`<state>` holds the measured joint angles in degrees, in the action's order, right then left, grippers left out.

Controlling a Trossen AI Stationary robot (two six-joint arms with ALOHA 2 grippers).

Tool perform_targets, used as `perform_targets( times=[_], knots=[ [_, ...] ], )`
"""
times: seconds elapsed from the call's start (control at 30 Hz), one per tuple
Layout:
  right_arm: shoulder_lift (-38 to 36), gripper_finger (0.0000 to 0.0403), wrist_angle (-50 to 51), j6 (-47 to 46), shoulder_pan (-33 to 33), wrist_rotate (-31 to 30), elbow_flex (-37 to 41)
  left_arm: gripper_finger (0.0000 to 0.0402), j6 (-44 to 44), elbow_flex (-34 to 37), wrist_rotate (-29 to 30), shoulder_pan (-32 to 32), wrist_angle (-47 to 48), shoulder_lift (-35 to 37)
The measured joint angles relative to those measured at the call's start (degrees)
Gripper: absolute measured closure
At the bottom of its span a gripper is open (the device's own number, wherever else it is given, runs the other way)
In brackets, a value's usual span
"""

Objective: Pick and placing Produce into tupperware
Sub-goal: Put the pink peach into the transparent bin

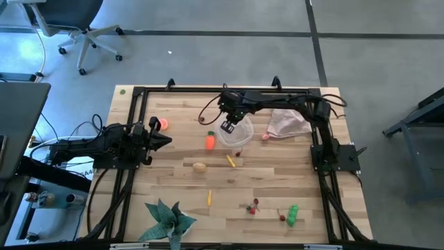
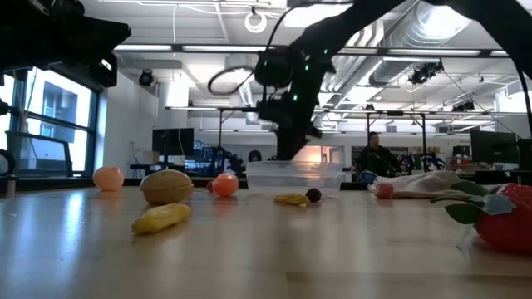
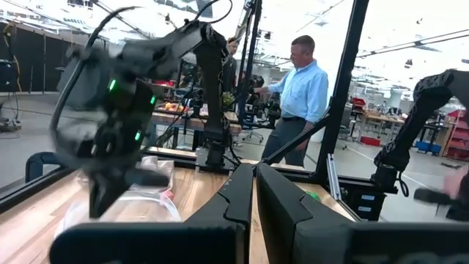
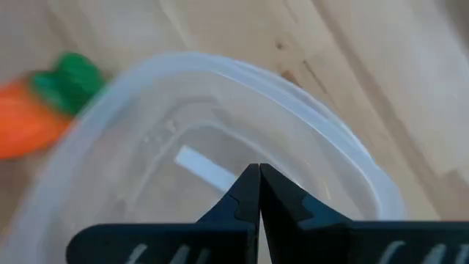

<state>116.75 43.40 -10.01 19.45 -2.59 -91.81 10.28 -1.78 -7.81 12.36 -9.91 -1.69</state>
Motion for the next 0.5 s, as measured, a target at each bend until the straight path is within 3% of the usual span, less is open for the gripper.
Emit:
perform_targets(
  times=[0.13,0.3,0.5],
  knots=[
    [-6.9,0.0402,4.5,0.0,-1.7,-0.9,0.0,0.0389,0.0,0.0,0.0,0.0,0.0,0.0],
    [-17.9,0.0402,8.1,-0.5,-5.8,-6.2,0.8,0.0389,0.0,0.0,0.0,0.0,0.2,0.0],
    [-36.0,0.0402,3.2,-3.6,-11.1,-9.7,13.5,0.0389,0.0,0.0,0.0,0.0,0.7,0.0]
  ],
)
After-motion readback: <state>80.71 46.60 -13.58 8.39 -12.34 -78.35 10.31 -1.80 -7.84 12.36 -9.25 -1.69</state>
